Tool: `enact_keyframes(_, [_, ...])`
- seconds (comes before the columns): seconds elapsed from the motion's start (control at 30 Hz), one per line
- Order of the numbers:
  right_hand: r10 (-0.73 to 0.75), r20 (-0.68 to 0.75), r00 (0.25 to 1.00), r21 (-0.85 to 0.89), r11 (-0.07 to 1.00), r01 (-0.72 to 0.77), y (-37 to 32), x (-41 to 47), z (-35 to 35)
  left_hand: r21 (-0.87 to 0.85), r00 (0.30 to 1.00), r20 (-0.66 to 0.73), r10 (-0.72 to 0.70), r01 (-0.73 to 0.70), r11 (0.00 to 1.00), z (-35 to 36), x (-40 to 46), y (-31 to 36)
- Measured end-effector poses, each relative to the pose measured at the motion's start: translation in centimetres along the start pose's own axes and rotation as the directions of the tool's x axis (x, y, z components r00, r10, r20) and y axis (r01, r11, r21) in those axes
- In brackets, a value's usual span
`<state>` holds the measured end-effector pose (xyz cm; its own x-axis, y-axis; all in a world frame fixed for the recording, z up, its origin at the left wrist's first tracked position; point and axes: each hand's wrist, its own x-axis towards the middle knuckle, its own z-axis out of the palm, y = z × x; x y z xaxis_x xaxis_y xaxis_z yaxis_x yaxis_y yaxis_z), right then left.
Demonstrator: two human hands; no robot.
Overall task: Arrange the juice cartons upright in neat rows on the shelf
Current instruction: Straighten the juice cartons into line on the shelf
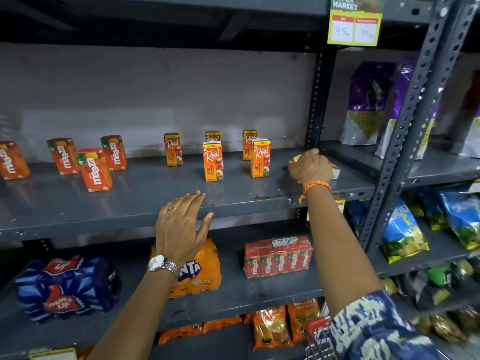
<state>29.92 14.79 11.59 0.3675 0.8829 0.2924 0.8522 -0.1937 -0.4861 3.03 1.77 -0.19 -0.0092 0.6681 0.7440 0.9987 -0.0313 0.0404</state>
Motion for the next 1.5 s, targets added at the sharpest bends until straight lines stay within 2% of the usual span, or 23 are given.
enact_keyframes(0.23, [-0.072, 0.128, 0.989, 0.175, 0.983, 0.049, 0.3, 0.2, -0.6, -0.026, 1.000, -0.003, -0.005, 0.005, 1.000, 0.1, 0.1, 0.0])
enact_keyframes(0.33, [-0.066, 0.174, 0.983, 0.316, 0.949, 0.008, 0.5, -0.6, -1.2, -0.032, 1.000, 0.010, -0.012, 0.012, 0.999, 0.1, 0.0, 0.1])
enact_keyframes(0.4, [-0.042, 0.151, 0.988, 0.453, 0.891, -0.031, 0.7, -1.0, -0.9, -0.034, 1.000, 0.021, -0.011, 0.012, 0.999, 0.0, 0.0, -0.1])
enact_keyframes(0.47, [-0.028, 0.152, 0.988, 0.655, 0.752, -0.079, 0.5, -1.9, -0.8, -0.032, 0.999, 0.034, 0.001, 0.000, 0.999, -0.2, 0.0, -0.2])
enact_keyframes(0.53, [-0.057, 0.230, 0.972, 0.850, 0.498, -0.172, -2.1, -1.9, -0.7, 0.018, 0.999, 0.026, -0.044, 0.043, 0.999, -0.7, 0.6, -1.6])
enact_keyframes(0.6, [-0.094, 0.325, 0.941, 0.915, 0.282, -0.288, -2.1, -3.3, -1.3, 0.038, 0.997, 0.073, 0.003, -0.006, 0.999, -1.2, 0.7, -1.9])
enact_keyframes(0.7, [-0.233, 0.315, 0.920, 0.946, 0.152, -0.285, -1.6, -4.9, -1.4, 0.036, 0.994, 0.099, 0.043, -0.047, 0.998, -1.4, -0.3, -2.1])
enact_keyframes(0.77, [-0.269, 0.284, 0.920, 0.959, 0.100, -0.266, -1.9, -5.5, -1.3, 0.021, 0.997, 0.081, 0.019, -0.021, 1.000, -1.8, -0.8, -3.1])
enact_keyframes(0.93, [-0.372, 0.245, 0.896, 0.958, 0.238, -0.163, -7.2, -8.0, 0.2, 0.083, 0.994, 0.096, -0.047, 0.039, 0.996, -4.0, -3.0, -9.4])
enact_keyframes(1.07, [-0.471, 0.209, 0.857, 0.956, 0.282, -0.078, -12.6, -10.9, 1.9, 0.117, 0.995, 0.059, -0.077, 0.069, 0.991, -6.3, -4.4, -14.1])
enact_keyframes(1.2, [-0.589, 0.184, 0.787, 0.966, 0.255, -0.035, -18.4, -14.7, 3.6, 0.128, 0.993, 0.046, -0.105, 0.099, 0.987, -8.1, -5.5, -18.8])
enact_keyframes(1.33, [-0.676, 0.195, 0.711, 0.943, 0.327, 0.052, -24.1, -19.4, 5.3, 0.130, 0.990, 0.062, -0.126, 0.117, 0.984, -9.9, -6.6, -22.9])
enact_keyframes(1.5, [-0.721, 0.183, 0.669, 0.870, 0.435, 0.231, -30.1, -25.0, 7.9, 0.132, 0.981, 0.056, -0.185, 0.177, 0.975, -12.0, -8.0, -27.8])
